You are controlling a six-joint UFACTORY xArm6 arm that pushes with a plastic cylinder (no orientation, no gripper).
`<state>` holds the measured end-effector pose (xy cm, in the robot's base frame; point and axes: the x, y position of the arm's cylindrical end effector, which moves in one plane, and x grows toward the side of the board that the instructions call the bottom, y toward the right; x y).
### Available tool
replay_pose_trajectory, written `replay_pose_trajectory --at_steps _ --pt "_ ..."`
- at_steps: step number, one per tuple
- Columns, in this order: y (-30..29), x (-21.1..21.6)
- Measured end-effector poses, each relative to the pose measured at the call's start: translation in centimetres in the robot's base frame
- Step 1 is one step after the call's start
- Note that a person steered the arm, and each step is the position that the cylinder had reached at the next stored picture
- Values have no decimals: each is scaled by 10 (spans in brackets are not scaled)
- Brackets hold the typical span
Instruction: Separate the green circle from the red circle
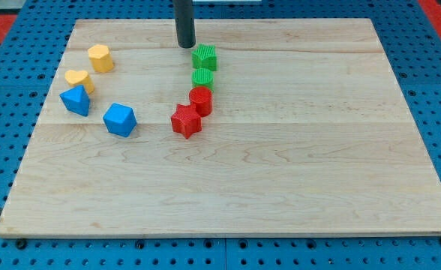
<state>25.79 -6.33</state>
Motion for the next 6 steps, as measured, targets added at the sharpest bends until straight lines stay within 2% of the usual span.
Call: replay_pose_trajectory --at_steps 2,3,4,6 --pt "0 11" --pt "13 74" --pt "27 108" --pt "37 118"
